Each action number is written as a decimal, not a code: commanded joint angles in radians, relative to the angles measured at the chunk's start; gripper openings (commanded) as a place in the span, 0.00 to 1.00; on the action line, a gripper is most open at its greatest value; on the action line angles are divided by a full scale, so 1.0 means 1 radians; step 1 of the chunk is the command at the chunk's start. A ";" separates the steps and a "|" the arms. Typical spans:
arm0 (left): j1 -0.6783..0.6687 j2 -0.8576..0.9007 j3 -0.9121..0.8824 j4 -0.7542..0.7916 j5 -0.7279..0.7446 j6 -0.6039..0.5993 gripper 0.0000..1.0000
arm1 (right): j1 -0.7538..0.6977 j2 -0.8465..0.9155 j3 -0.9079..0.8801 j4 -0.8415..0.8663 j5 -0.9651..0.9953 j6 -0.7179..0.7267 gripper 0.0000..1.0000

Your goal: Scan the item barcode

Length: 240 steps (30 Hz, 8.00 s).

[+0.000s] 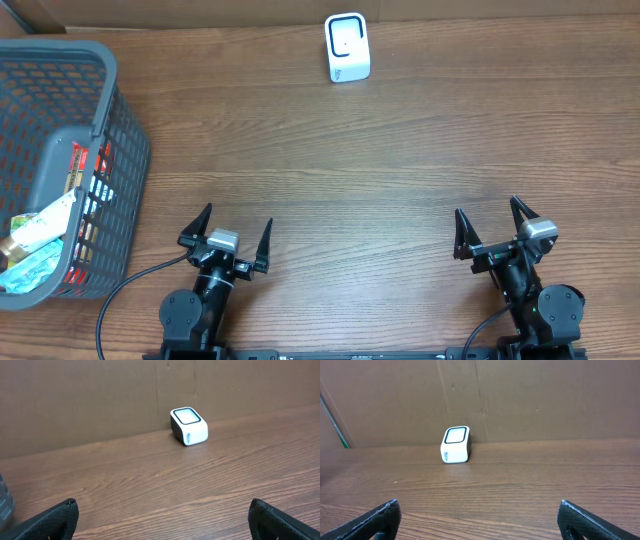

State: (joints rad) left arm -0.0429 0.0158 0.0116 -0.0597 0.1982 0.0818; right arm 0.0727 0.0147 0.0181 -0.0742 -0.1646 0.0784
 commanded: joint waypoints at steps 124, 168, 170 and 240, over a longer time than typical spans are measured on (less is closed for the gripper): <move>0.011 -0.011 -0.006 0.002 0.009 0.008 0.99 | 0.005 -0.012 -0.010 0.006 0.007 0.006 1.00; 0.011 -0.011 -0.006 0.002 0.009 0.008 1.00 | 0.005 -0.012 -0.010 0.006 0.007 0.006 1.00; 0.011 -0.011 -0.006 0.002 0.009 0.008 0.99 | 0.005 -0.012 -0.010 0.006 0.007 0.006 1.00; 0.010 -0.010 -0.006 0.013 0.182 -0.045 1.00 | 0.005 -0.012 -0.010 0.013 -0.024 0.192 1.00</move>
State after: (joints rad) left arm -0.0429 0.0158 0.0116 -0.0528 0.2802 0.0734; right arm 0.0727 0.0147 0.0185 -0.0731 -0.1799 0.1703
